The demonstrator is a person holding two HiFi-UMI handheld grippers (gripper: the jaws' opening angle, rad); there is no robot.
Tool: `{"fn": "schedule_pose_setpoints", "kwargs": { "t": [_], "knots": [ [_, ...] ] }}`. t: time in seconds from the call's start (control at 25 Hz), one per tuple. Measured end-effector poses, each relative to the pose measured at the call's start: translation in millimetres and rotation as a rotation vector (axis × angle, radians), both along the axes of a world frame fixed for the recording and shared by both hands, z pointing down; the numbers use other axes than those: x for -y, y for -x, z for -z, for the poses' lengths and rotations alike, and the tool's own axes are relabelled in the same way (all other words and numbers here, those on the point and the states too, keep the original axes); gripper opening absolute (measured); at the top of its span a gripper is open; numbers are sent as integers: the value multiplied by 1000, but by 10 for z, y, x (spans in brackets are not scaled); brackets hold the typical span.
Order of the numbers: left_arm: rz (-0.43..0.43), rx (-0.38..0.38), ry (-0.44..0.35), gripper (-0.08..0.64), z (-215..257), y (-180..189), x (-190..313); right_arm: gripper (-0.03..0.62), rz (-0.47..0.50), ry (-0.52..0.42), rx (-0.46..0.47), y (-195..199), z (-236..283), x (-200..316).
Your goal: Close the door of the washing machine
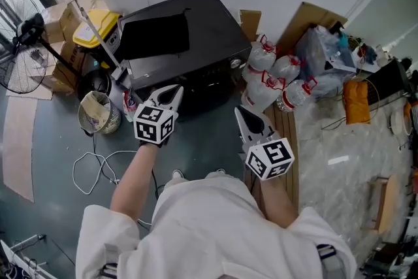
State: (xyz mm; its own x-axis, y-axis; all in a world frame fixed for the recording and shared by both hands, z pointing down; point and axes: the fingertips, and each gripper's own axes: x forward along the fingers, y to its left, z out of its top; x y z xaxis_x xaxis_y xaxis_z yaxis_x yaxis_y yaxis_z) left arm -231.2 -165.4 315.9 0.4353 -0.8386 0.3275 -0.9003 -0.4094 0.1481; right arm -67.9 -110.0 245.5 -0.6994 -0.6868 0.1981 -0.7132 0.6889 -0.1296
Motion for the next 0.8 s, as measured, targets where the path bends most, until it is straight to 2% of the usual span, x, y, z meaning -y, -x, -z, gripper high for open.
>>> {"fn": "schedule_pose_setpoints", "kwargs": {
  "t": [0.2, 0.48, 0.68, 0.8],
  "knots": [
    [70, 13, -149, 6, 657, 298, -86, -5, -8, -85, 23, -101, 286, 165],
    [166, -23, -347, 6, 1384, 667, -393, -5, -128, -128, 62, -526, 527, 322],
    [270, -55, -393, 6, 1479, 962, -609, -5, -209, -152, 63, -779, 628, 321],
    [312, -64, -374, 6, 1334, 1047, -686, -5, -244, -159, 49, -874, 646, 273]
  ]
}}
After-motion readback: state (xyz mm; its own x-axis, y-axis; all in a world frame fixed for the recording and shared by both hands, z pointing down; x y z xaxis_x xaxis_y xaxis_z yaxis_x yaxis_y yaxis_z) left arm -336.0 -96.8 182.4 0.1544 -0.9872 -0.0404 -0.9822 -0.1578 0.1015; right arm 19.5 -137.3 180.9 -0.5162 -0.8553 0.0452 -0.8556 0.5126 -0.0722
